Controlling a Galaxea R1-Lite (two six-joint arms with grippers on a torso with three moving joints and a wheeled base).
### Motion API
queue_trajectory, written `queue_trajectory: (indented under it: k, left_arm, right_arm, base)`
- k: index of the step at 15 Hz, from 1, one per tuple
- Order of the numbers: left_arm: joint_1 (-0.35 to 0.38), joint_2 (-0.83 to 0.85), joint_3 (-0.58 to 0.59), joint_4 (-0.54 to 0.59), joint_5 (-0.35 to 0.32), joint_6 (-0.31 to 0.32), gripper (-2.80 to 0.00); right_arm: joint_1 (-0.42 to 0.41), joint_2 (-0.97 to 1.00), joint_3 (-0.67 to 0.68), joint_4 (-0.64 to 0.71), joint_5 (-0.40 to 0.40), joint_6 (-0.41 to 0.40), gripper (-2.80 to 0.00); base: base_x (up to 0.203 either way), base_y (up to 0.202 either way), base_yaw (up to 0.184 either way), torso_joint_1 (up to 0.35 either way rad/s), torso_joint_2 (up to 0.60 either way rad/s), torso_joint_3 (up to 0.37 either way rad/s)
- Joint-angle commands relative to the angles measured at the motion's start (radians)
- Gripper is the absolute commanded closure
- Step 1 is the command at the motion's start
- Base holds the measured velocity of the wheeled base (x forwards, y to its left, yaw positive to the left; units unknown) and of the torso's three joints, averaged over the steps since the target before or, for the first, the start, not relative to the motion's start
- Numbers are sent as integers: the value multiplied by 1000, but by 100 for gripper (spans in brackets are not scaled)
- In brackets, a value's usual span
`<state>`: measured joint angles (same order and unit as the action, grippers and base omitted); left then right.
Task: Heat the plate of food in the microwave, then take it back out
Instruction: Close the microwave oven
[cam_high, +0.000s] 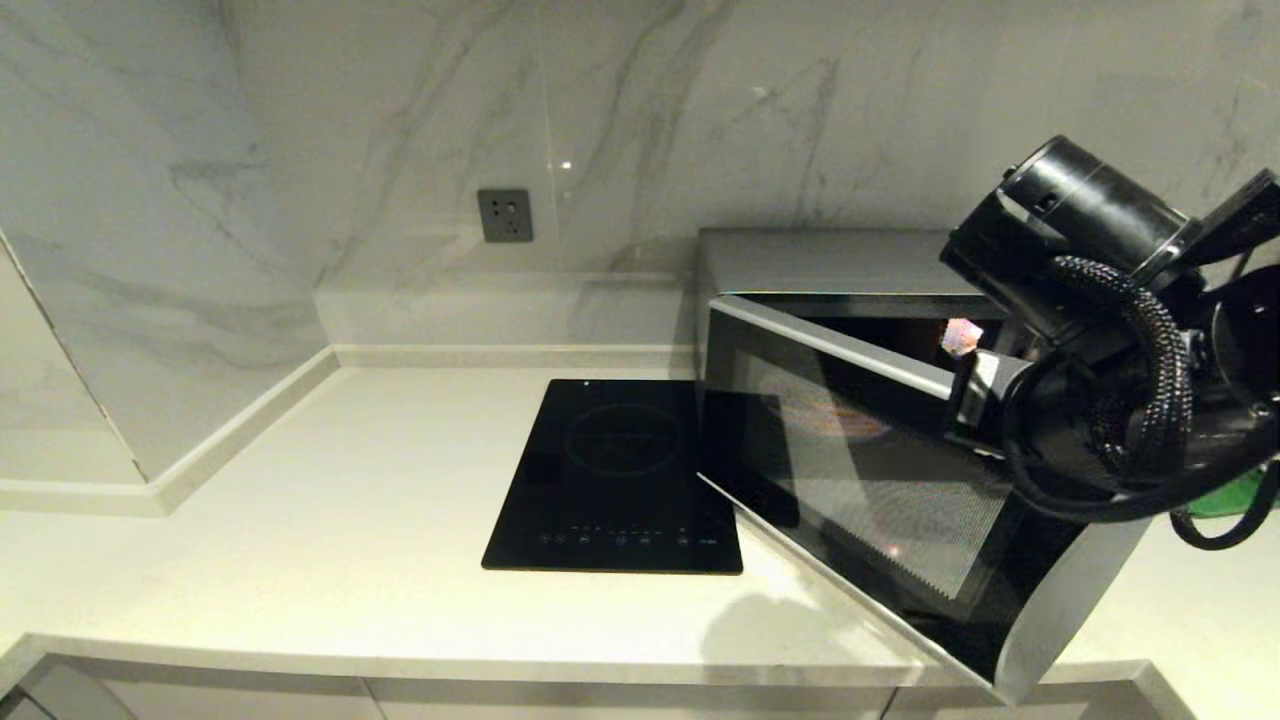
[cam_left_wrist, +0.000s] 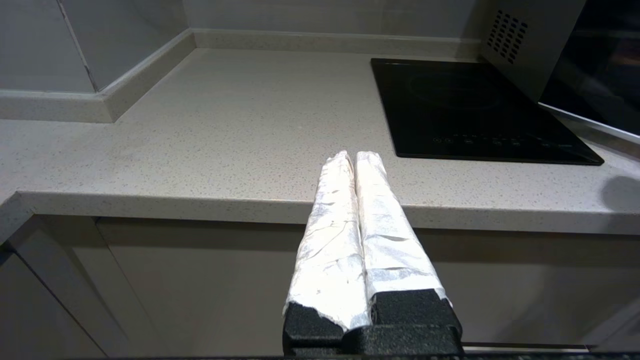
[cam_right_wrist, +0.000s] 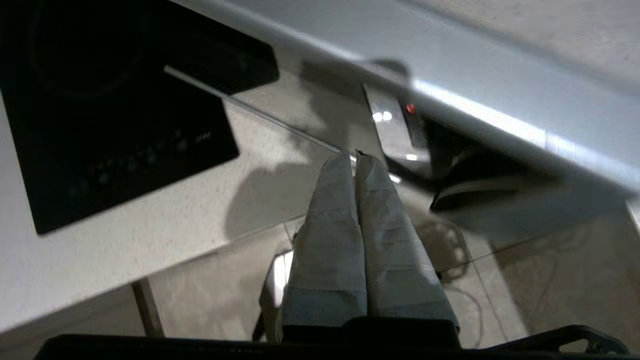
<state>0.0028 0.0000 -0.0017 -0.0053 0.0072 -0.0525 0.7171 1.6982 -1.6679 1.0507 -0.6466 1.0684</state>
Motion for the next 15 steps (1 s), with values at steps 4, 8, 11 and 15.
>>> queue_trajectory:
  k: [4,8,11,15]
  left_arm:
    - [0,0,0,-1,0,-1,0]
    - [0,0,0,-1,0,0,0]
    - [0,0,0,-1,0,-1,0]
    - [0,0,0,-1,0,-1,0]
  right_arm:
    - [-39,-88,63,4,25,23,0]
    - [-173,-93,82,-23,66,37,0]
    - [-309,-85,86,-89,143,31,0]
    - [-521,76,66,-304,194,-49,0]
  base:
    - [0,0,0,0,0,0]
    - [0,0,0,0,0,0]
    - [0,0,0,0,0,0]
    - [0,0,0,0,0,0]
